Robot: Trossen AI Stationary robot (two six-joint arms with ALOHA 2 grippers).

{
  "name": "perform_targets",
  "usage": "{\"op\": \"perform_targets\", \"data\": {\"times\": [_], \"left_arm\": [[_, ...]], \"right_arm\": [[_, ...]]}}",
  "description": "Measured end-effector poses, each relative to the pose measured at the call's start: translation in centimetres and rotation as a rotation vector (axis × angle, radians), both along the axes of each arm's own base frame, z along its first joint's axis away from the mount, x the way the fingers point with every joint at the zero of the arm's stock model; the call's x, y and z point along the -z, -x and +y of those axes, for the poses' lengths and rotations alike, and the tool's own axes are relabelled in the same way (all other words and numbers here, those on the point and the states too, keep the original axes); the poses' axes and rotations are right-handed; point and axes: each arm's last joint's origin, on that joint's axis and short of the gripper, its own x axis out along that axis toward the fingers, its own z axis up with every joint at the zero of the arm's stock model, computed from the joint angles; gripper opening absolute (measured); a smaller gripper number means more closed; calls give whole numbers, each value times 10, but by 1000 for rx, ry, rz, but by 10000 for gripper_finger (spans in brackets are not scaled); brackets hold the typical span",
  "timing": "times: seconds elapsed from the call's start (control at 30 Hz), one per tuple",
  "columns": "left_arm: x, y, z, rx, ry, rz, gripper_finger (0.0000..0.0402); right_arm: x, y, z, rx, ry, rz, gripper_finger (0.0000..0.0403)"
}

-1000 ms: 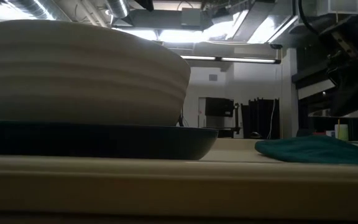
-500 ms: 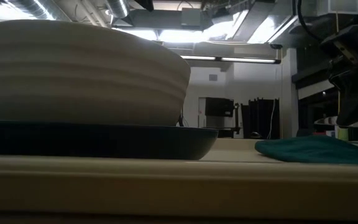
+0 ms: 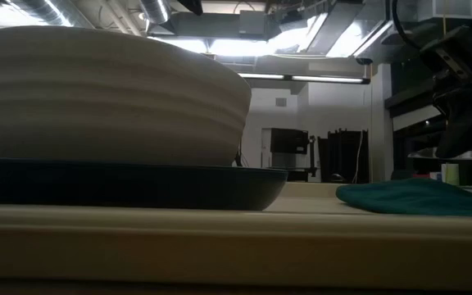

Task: Set up tray
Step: Put the orange knife on the green napkin

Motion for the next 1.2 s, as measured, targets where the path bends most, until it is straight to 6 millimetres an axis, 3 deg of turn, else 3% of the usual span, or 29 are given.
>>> {"op": "perform_targets", "data": {"times": [0.6, 1.2], "left_arm": [[0, 0, 0, 1, -1, 0, 102], [0, 0, 0, -1, 0, 0, 102]], "right_arm": [[20, -12, 0, 37, -8, 84, 4], [20, -12, -2, 41, -4, 95, 7]]}}
